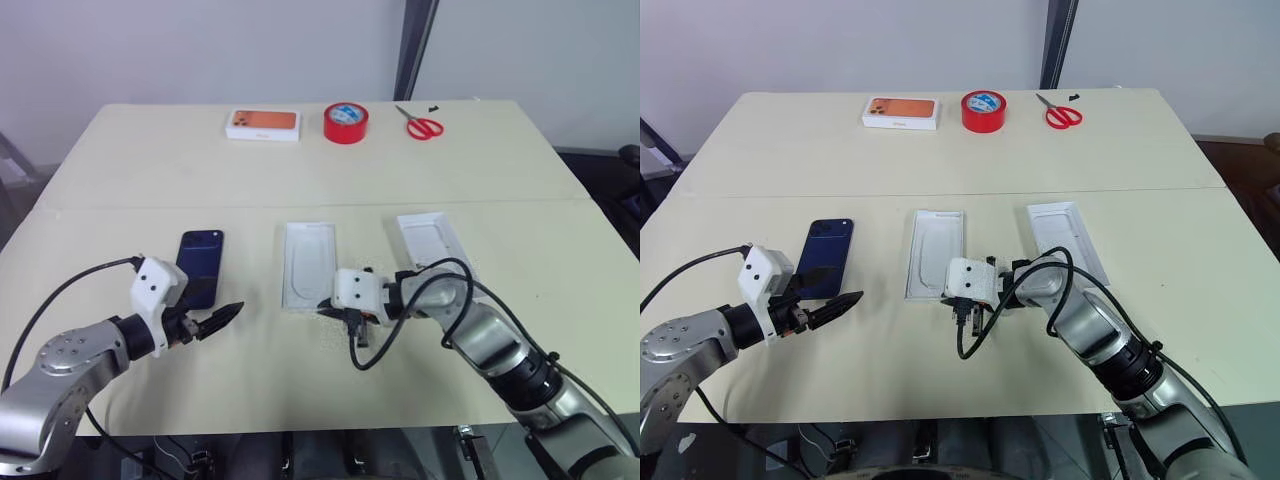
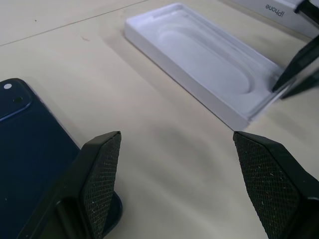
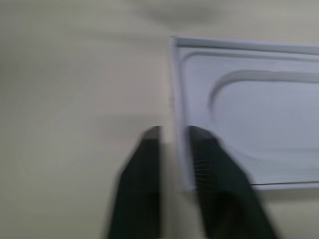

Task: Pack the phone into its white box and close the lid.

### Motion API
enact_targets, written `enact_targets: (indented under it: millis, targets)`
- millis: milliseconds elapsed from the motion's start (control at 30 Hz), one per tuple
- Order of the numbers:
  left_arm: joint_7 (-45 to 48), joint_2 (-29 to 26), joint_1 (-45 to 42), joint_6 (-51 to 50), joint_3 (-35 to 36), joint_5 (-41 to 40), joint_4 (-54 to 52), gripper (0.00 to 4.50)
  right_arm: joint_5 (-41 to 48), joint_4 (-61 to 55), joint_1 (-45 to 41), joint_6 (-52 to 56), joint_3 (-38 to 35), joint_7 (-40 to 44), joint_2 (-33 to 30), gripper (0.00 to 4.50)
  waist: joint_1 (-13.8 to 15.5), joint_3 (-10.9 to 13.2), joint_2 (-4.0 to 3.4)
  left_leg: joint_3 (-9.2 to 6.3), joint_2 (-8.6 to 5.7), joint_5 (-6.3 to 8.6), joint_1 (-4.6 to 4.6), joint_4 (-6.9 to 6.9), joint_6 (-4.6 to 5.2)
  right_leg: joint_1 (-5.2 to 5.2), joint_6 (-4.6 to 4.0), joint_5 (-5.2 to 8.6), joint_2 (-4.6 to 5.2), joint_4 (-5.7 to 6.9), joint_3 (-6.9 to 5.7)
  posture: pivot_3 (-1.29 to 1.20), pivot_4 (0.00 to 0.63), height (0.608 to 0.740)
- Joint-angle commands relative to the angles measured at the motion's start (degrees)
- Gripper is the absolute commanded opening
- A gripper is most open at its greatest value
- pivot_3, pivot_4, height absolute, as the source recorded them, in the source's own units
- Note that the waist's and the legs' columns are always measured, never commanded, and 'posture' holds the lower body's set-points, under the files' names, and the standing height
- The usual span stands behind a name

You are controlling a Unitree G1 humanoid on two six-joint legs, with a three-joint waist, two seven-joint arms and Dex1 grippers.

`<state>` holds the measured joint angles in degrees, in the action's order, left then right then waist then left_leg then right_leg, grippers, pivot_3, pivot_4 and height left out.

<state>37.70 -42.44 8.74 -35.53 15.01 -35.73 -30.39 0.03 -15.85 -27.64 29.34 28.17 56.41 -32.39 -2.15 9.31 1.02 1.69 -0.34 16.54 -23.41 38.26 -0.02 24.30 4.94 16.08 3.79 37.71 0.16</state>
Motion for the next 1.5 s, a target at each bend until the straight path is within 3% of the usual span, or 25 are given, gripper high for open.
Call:
enact_targets:
  millis: [33,467,567,700,833,933,1000,1133,1333,1500]
  targets:
    - [0.2,0.1,-0.2,0.4,2.3,-1.0,-1.6,3.79,-0.7,-1.5,0.3,-0.9,-0.4,0.5,-1.4,0.05,0.0,0.0,0.00,0.00,0.00,0.00,0.00,0.00,0.00,0.00,0.00,0.00,0.00,0.00,0.00,0.00,0.150,0.725]
    - [0.2,0.3,-0.2,0.2,3.1,-1.5,-1.2,3.79,7.4,-16.6,7.4,6.0,-7.7,3.3,-9.8,0.05,1.2,0.0,0.01,-0.01,0.00,0.00,0.00,0.00,0.01,-0.05,0.00,0.00,0.00,-0.06,-0.01,0.00,0.150,0.725]
    - [0.2,0.3,-0.3,0.2,3.1,-1.4,-1.1,3.79,9.3,-16.5,7.0,6.8,-8.1,3.6,-9.1,1.02,1.3,0.0,0.01,-0.02,0.00,0.00,0.01,0.00,0.01,-0.05,-0.01,0.00,0.00,-0.06,-0.01,0.00,0.150,0.725]
    - [0.2,0.2,-0.1,0.3,3.9,-1.5,-0.9,3.79,13.2,-16.4,5.5,7.9,-10.5,3.1,-7.4,2.99,1.3,0.0,0.01,-0.01,0.00,0.00,0.01,0.00,0.01,-0.06,-0.01,0.00,0.00,-0.07,-0.02,0.00,0.150,0.725]
    - [-0.8,0.5,0.2,0.6,6.0,-1.3,-0.4,3.79,18.3,-12.4,0.5,12.6,-13.7,0.5,-1.8,2.99,1.0,0.0,0.01,-0.01,0.01,0.00,0.02,0.00,0.01,-0.06,-0.01,-0.01,0.00,-0.05,-0.02,0.00,0.150,0.725]
    - [-2.6,0.9,-0.7,-0.4,8.1,-1.6,1.1,3.79,17.0,-7.8,-4.0,14.7,-12.1,-3.0,1.9,2.99,1.1,0.0,0.01,-0.02,0.01,0.00,0.03,0.00,0.00,-0.06,0.00,-0.01,-0.01,-0.04,-0.03,0.00,0.150,0.725]
    - [-7.0,1.6,-3.4,-4.2,10.3,-2.5,4.2,3.79,13.4,-2.7,-8.6,16.2,-8.3,-7.1,5.9,2.22,1.1,0.0,0.01,-0.01,0.00,0.00,0.03,0.01,0.00,-0.06,0.00,-0.01,-0.01,-0.04,-0.02,0.00,0.150,0.725]
    - [-17.7,3.1,-11.0,-14.6,12.7,-2.6,11.1,3.79,7.2,5.9,-15.1,15.4,-2.5,-14.2,13.9,0.11,1.1,0.0,0.02,-0.01,-0.01,-0.06,0.02,0.03,-0.07,0.07,0.00,-0.02,-0.02,0.18,-0.04,0.00,0.150,0.725]
    - [-26.2,4.7,-21.3,-34.8,14.6,-5.6,20.3,3.79,-0.3,17.5,-18.8,12.2,3.8,-20.9,22.6,0.04,1.0,-0.1,0.16,0.00,-0.03,-0.09,-0.03,0.07,-0.10,0.15,0.03,-0.03,-0.07,0.32,-0.13,0.00,0.150,0.725]
    - [-26.8,5.2,-25.9,-43.2,14.8,-5.6,24.8,3.79,-3.2,22.5,-19.6,9.9,6.9,-21.4,26.7,0.04,0.9,-0.1,0.21,-0.03,-0.06,-0.23,-0.02,0.11,-0.36,0.15,0.03,-0.03,-0.07,0.39,-0.16,0.00,0.150,0.725]
